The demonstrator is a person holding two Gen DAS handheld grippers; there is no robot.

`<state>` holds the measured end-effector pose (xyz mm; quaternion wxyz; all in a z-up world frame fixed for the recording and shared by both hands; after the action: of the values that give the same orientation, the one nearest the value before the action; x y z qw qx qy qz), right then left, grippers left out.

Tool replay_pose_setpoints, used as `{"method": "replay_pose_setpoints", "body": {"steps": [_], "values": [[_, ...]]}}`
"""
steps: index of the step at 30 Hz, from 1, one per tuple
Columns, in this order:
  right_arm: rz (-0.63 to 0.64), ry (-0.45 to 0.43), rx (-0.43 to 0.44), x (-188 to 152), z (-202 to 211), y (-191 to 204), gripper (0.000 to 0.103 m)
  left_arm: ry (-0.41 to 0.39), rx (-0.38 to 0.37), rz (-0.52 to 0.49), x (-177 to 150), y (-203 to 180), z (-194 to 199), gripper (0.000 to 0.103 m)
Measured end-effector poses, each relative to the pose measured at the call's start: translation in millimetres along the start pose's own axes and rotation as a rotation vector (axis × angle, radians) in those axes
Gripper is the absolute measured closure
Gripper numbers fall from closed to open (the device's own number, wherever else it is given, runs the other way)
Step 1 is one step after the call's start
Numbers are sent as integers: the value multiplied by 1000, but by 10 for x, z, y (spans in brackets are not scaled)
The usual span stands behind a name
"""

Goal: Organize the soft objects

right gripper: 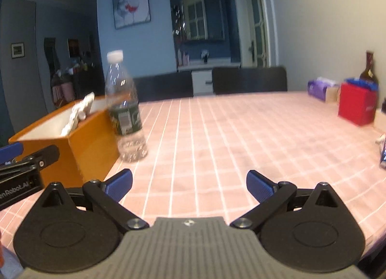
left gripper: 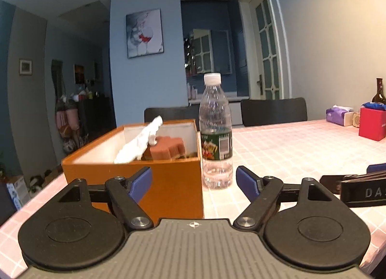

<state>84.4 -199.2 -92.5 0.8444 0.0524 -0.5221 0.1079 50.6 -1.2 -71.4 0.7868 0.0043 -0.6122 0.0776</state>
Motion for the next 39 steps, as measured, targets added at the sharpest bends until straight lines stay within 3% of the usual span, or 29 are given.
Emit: {"method": "replay_pose_setpoints", "body": {"steps": [4, 11, 17, 39], "values": [[14, 10, 43, -61, -87, 153, 4, 81, -4, 59, -125, 54, -11, 10], [46, 45, 54, -146, -223, 255, 4, 178, 52, 70, -340, 161, -67, 10], [35, 58, 20, -163, -251, 194, 4, 168, 69, 67, -325, 178, -56, 10], [46, 42, 19, -131, -182, 211, 4, 166, 67, 59, -290, 130, -78, 10]]}}
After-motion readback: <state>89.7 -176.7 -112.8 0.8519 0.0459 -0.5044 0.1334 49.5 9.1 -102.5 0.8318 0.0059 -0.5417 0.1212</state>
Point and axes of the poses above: each gripper's, at about its wrist camera, not at the fingertips, and z roughly against the way its jaws point, y to its left, x to its top, the point moved 10 cm from there along -z, roughly the way its jaws point, and after that the axes turned 10 degrees about z, right-handed, at the moved point
